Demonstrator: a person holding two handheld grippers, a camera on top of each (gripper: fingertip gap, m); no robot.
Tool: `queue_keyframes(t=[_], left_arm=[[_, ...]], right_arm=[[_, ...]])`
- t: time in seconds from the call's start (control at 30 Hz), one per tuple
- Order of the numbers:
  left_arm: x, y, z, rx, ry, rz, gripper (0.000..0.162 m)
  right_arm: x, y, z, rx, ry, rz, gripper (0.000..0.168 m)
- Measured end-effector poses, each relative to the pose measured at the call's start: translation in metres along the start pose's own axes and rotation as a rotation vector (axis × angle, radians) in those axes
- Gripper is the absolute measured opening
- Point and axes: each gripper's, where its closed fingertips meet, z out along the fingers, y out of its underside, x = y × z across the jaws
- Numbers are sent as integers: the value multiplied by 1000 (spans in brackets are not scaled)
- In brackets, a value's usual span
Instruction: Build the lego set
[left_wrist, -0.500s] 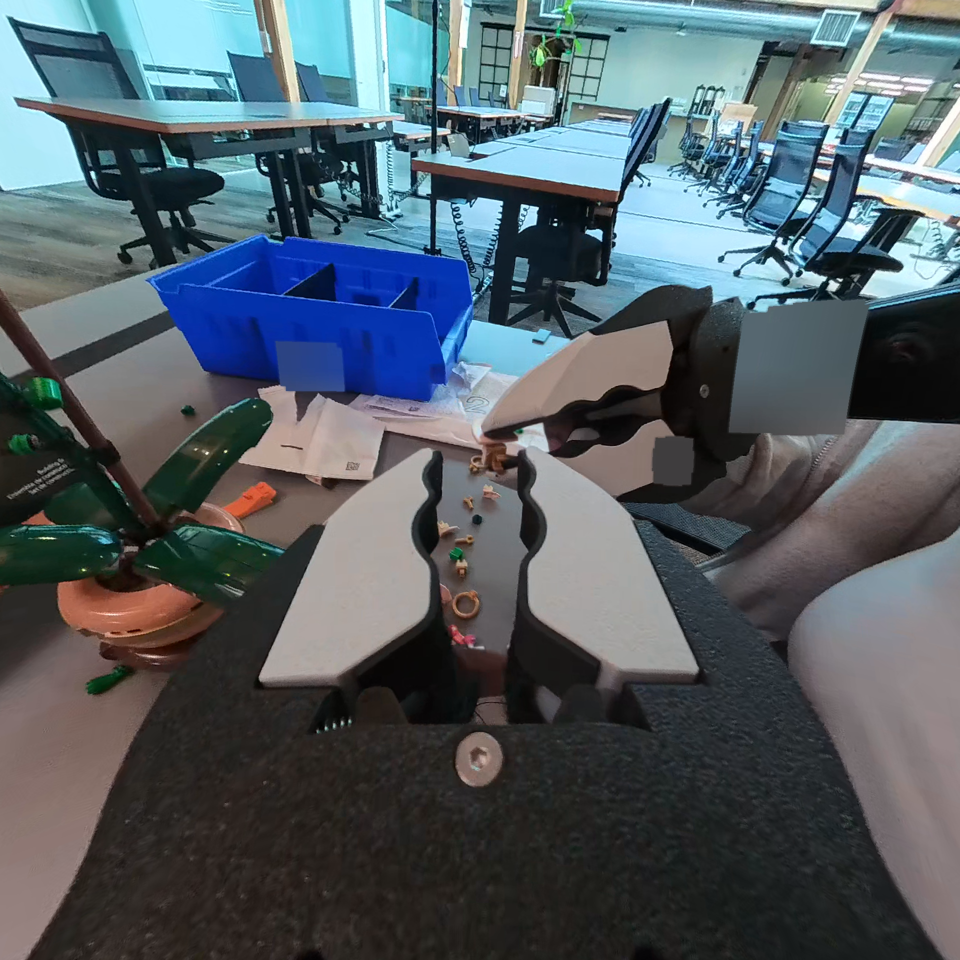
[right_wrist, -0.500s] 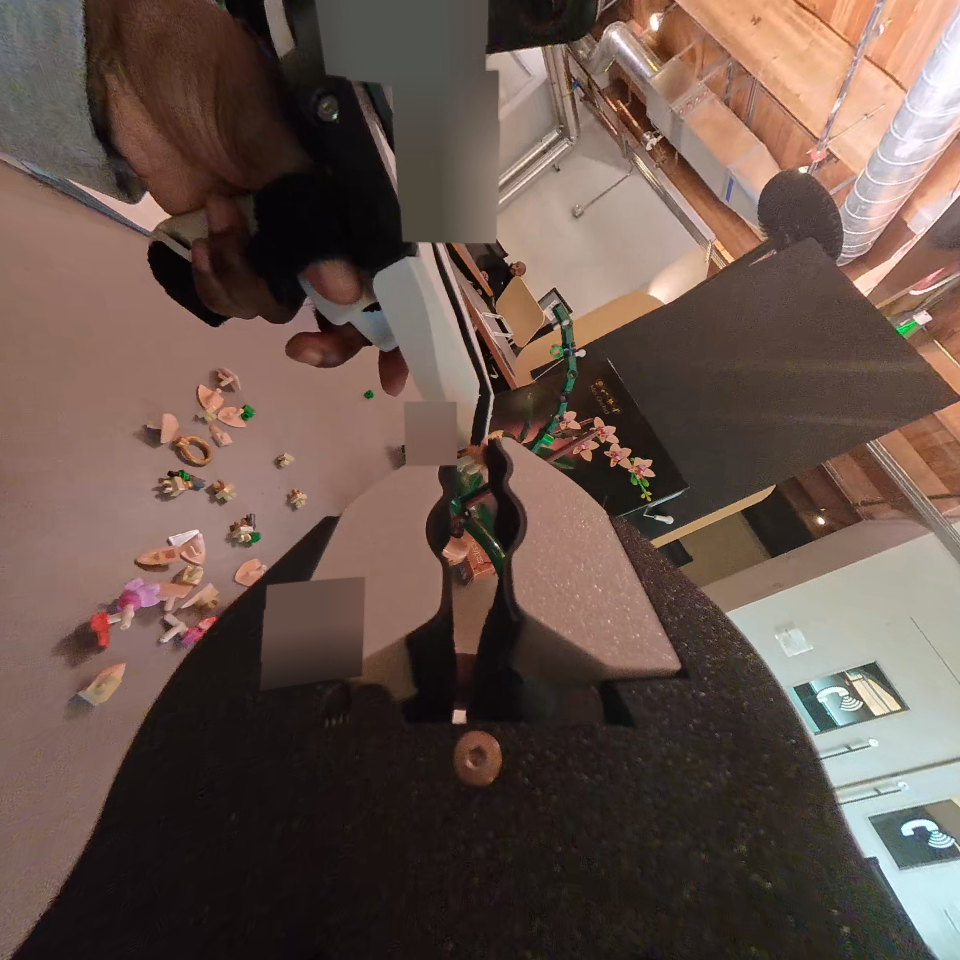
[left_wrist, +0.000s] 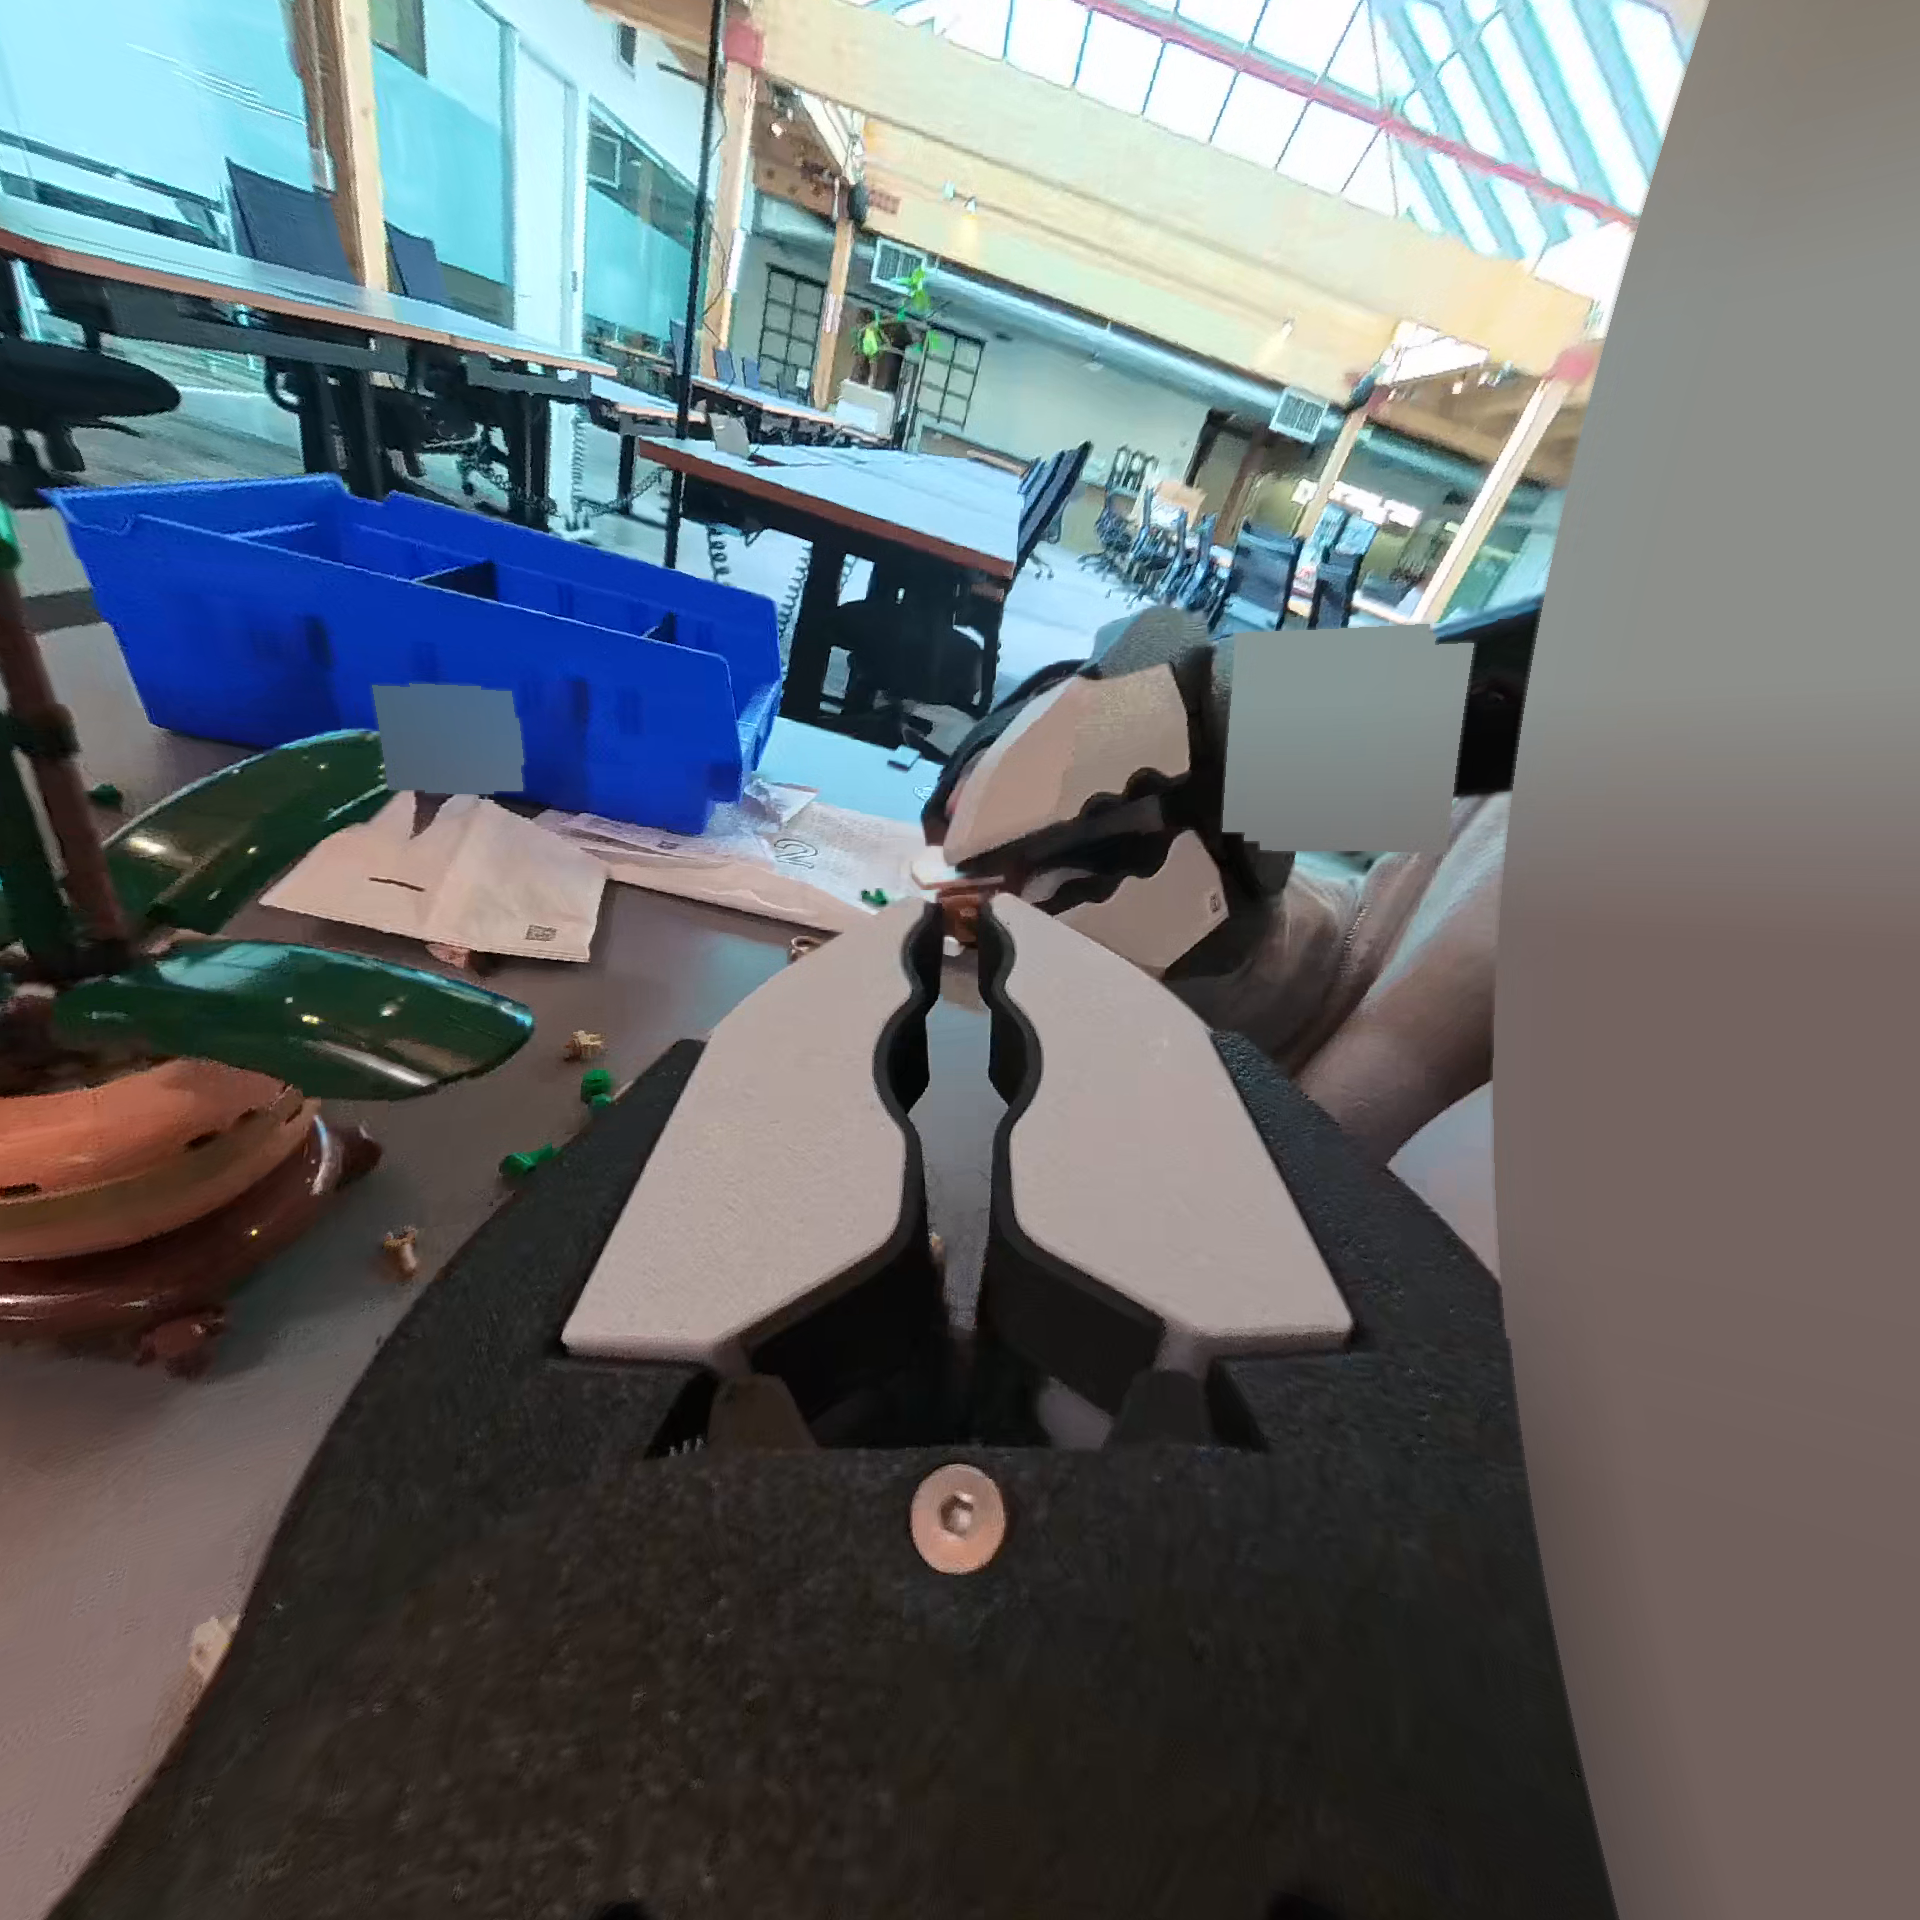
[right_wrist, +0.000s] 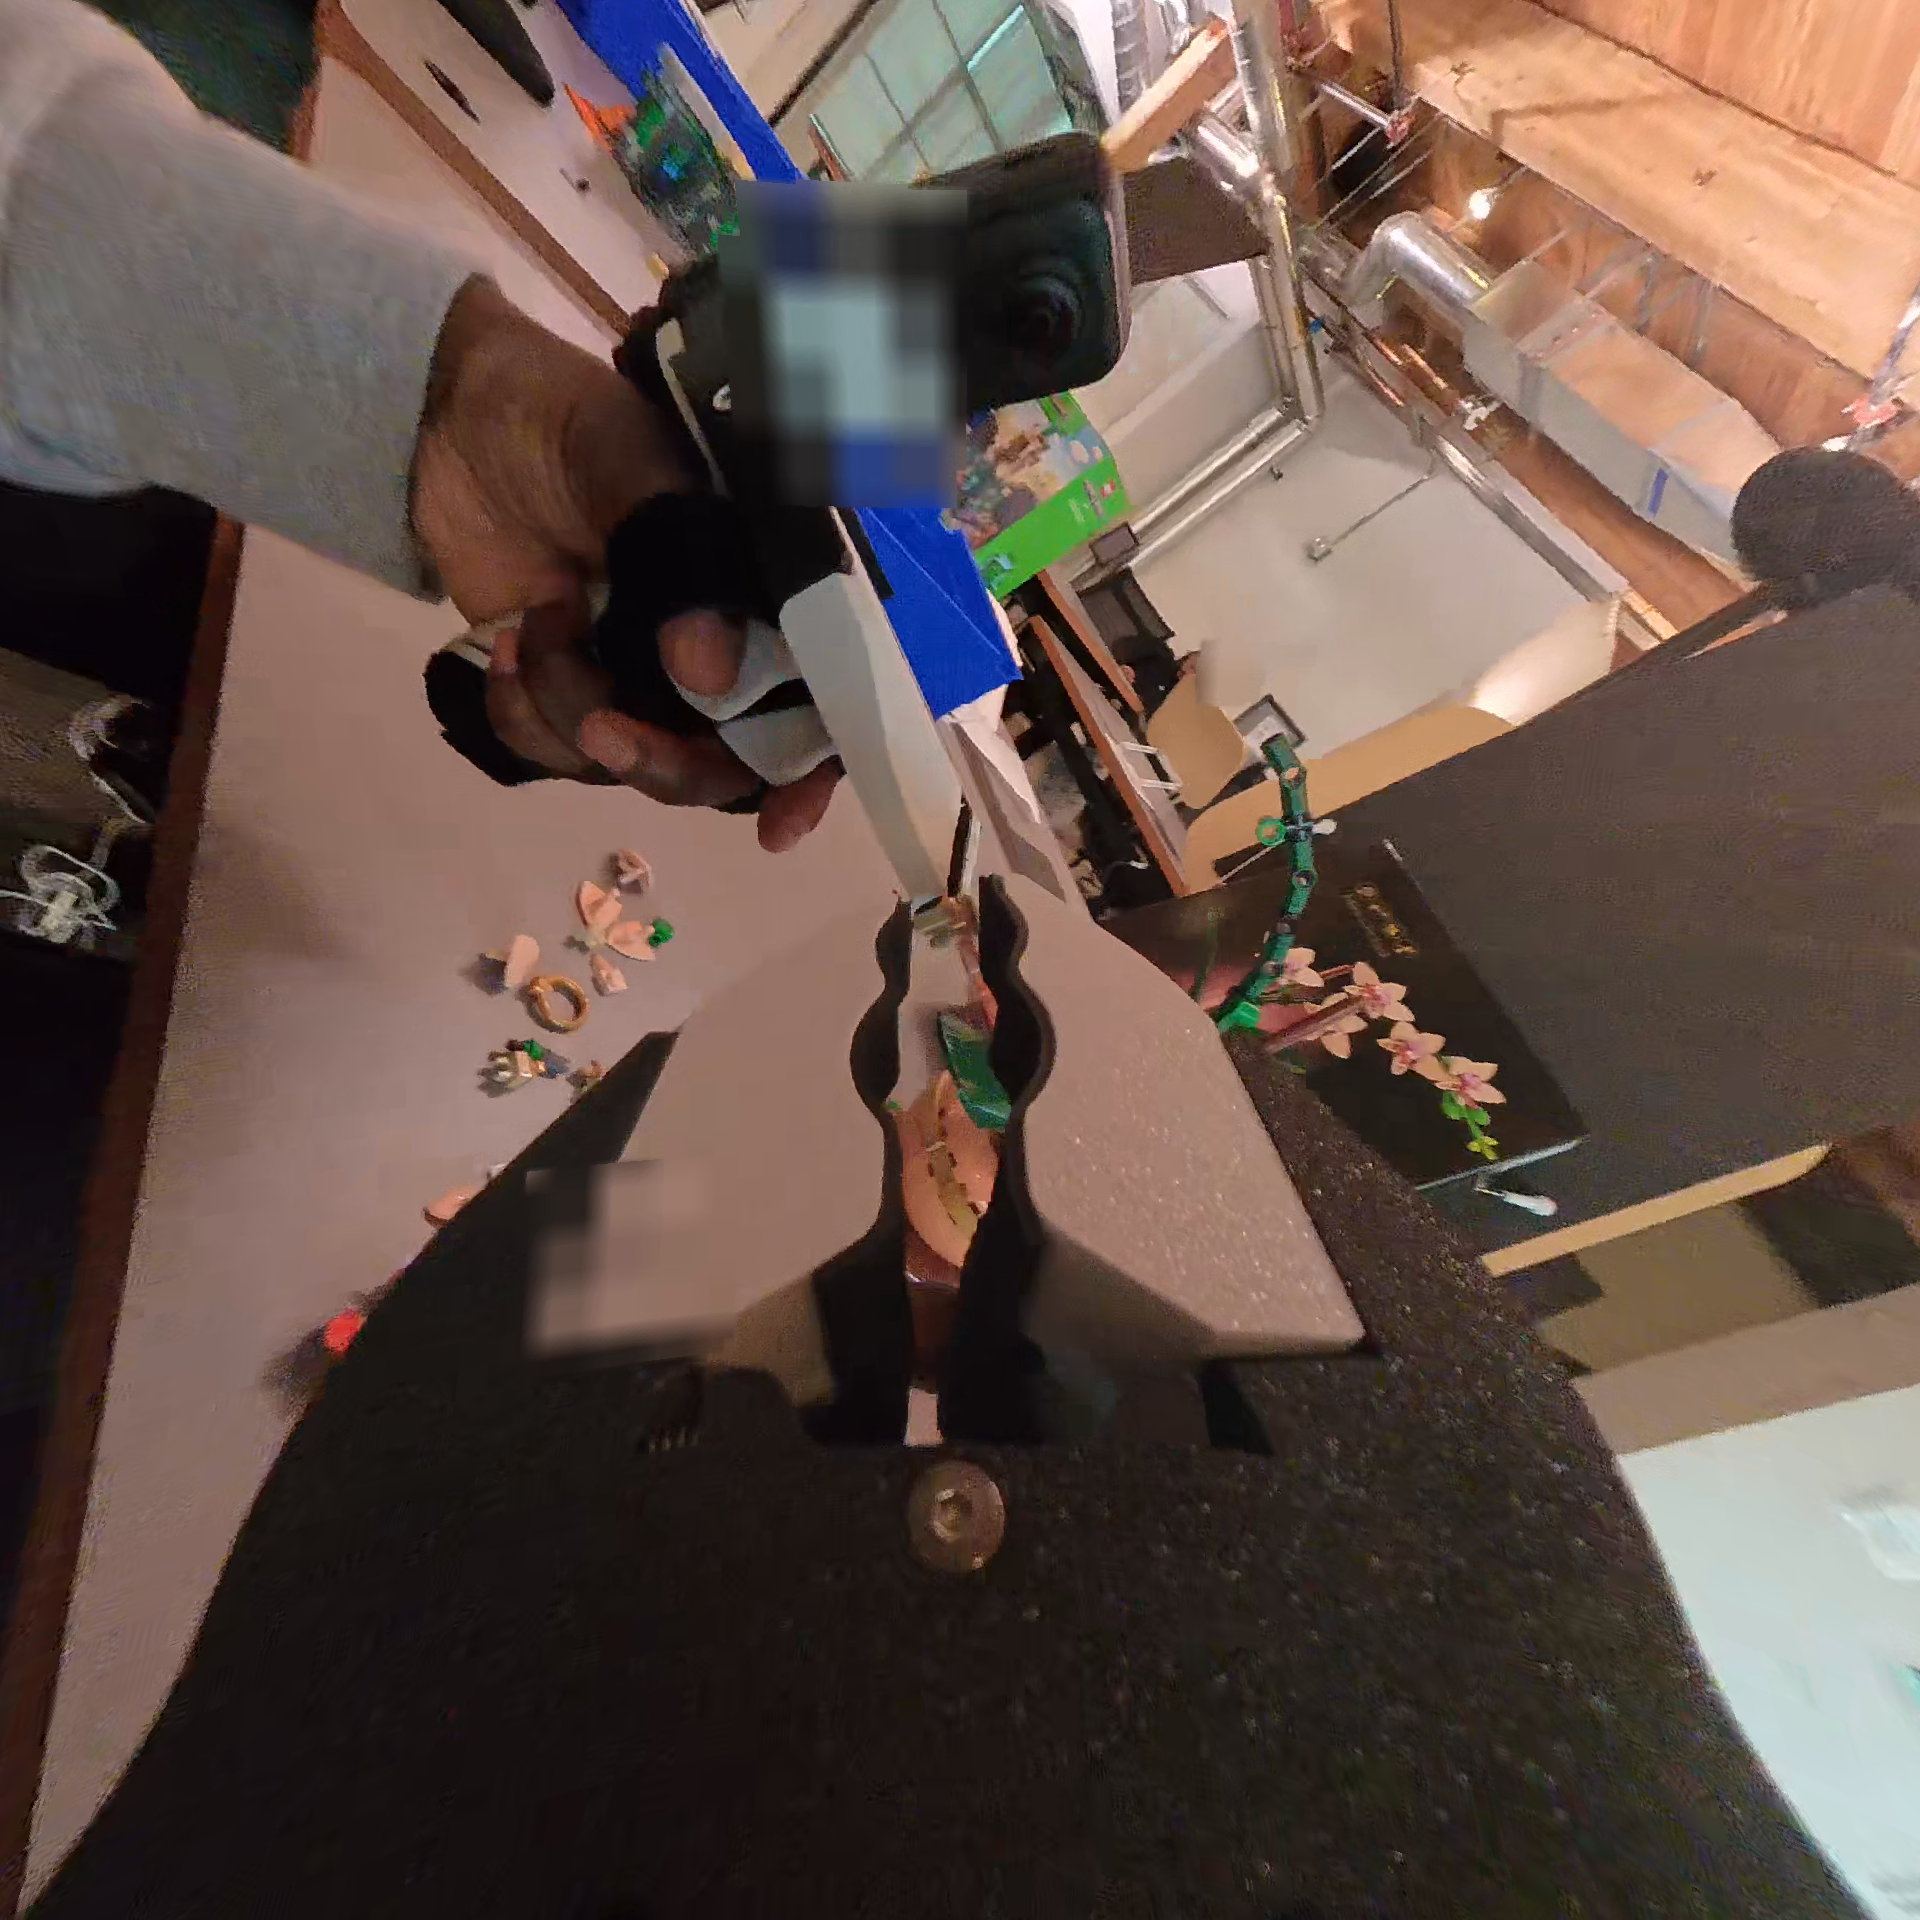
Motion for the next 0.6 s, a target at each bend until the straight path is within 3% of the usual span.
queue_keyframes(t=[0.17,0.43,0.6], left_arm=[[-3,2,-8,20,46,-85,5],[-2,14,-6,-19,99,-154,5],[0,20,-6,-42,110,-155,3]], right_arm=[[4,5,-6,97,-167,272,15],[-14,10,5,45,-287,99,9],[-22,12,1,43,-387,264,9]])
